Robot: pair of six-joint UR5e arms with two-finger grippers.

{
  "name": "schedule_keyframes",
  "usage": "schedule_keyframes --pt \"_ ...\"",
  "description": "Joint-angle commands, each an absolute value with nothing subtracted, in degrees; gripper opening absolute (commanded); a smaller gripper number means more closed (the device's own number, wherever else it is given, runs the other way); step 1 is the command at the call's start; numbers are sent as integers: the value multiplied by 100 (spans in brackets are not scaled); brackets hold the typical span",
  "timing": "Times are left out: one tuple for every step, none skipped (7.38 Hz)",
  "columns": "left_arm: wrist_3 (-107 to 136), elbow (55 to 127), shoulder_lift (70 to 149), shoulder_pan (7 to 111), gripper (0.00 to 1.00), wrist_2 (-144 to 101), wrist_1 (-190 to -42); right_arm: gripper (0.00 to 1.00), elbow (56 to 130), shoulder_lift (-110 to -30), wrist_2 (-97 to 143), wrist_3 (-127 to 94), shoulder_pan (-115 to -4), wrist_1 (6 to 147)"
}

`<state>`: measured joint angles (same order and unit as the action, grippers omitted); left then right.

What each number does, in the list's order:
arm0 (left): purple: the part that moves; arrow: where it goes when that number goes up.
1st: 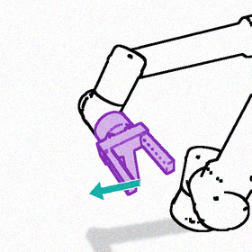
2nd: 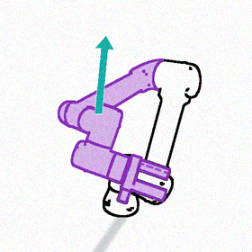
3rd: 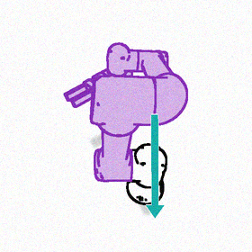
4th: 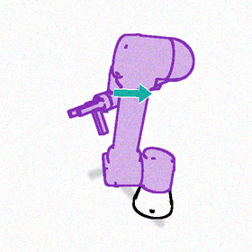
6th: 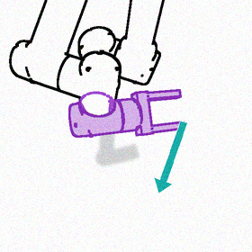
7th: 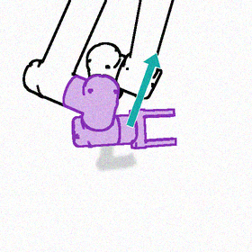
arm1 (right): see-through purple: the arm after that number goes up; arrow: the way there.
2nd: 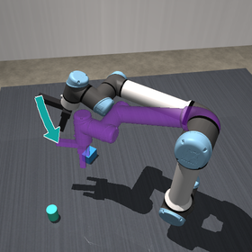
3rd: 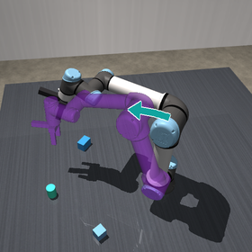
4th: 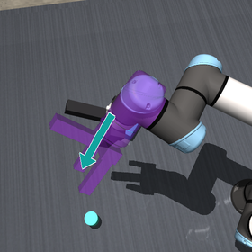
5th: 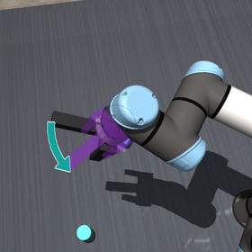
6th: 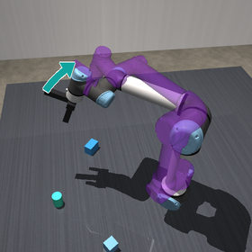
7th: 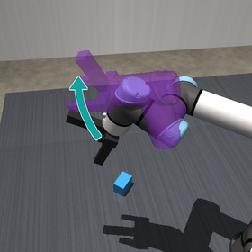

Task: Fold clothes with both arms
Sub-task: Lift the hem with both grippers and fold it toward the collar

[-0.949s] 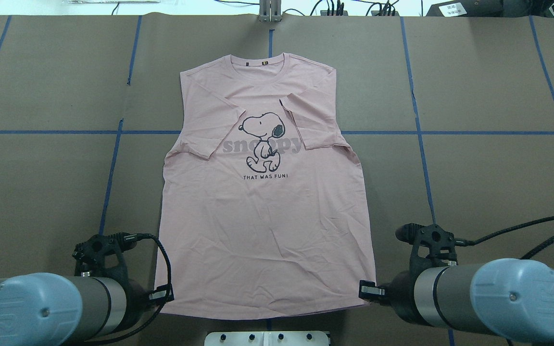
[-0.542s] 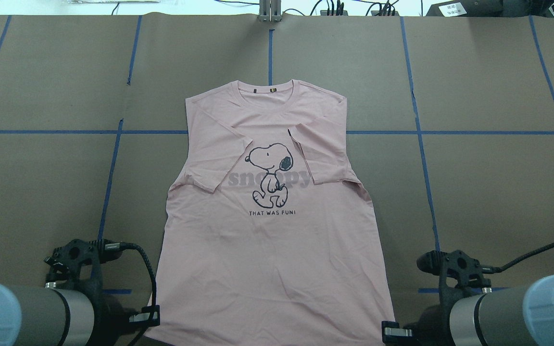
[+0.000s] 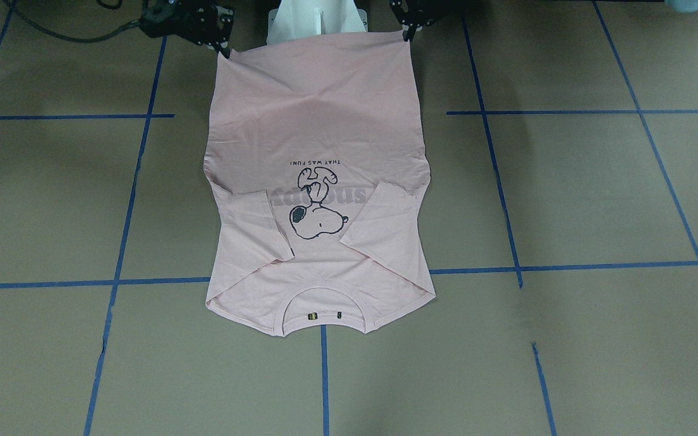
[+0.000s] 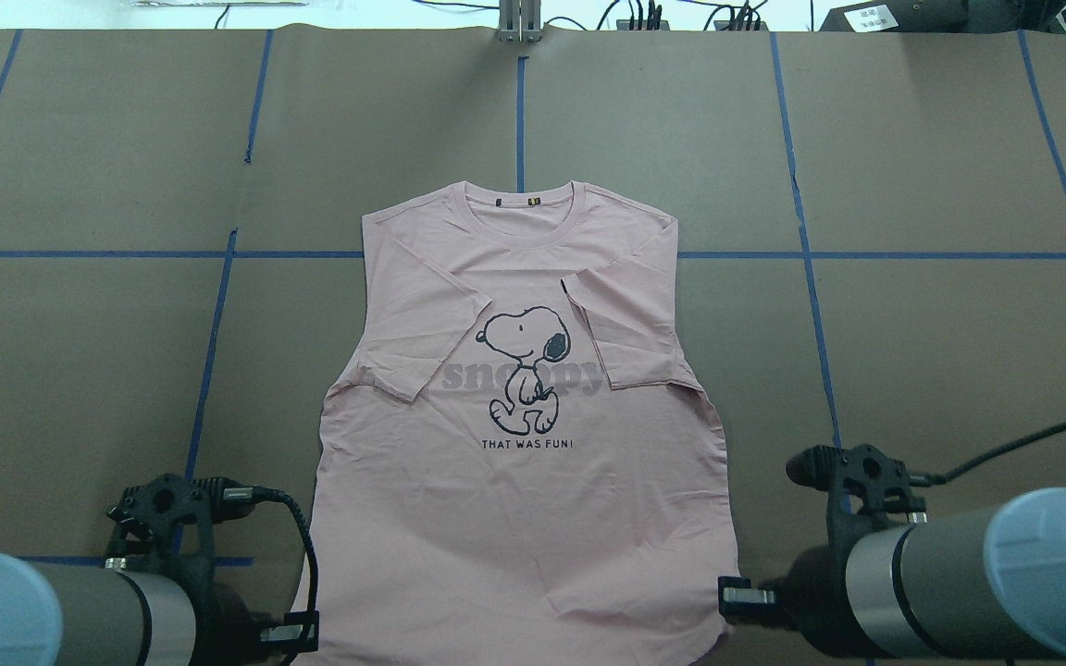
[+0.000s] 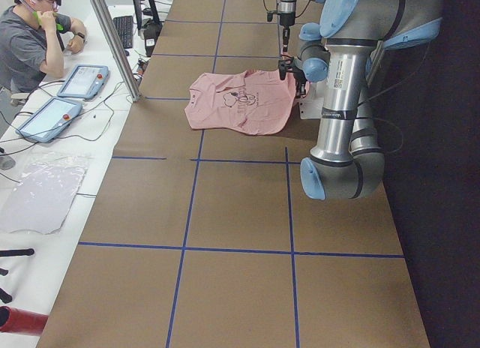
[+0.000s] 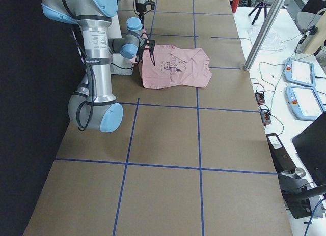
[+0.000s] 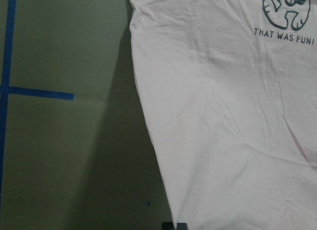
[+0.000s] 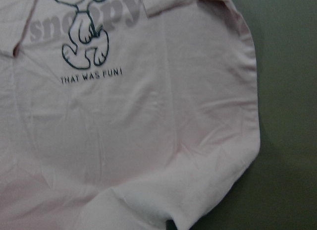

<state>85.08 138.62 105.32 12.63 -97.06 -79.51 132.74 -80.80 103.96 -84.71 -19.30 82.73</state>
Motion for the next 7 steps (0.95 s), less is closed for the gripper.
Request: schedule_keyframes --pt "7519 13240 10793 2307 0 -9712 -8024 0 12073 -7158 10397 -7126 -3202 8253" --pt "7245 12775 10923 2729 0 -9747 -8390 0 11493 -6806 10415 -6641 -3669 8227" --pt "7199 12309 11055 3038 0 -9756 -8672 0 11035 -6533 10415 -6453 -3970 8227" --pt "7042 11765 11352 3398 0 -9765 -8945 0 10621 -6217 10415 -6434 -4164 8227" --pt "6727 11177 11564 3793 0 -9860 -9130 0 10156 -5935 10432 -6416 -4305 8218" --pt "6480 10388 11758 4162 0 -9983 -9706 0 9864 -5828 10424 -6425 -4350 8174" --pt "6486 9536 11864 4288 0 -9976 -10451 0 9539 -5766 10415 -6451 -4368 7948"
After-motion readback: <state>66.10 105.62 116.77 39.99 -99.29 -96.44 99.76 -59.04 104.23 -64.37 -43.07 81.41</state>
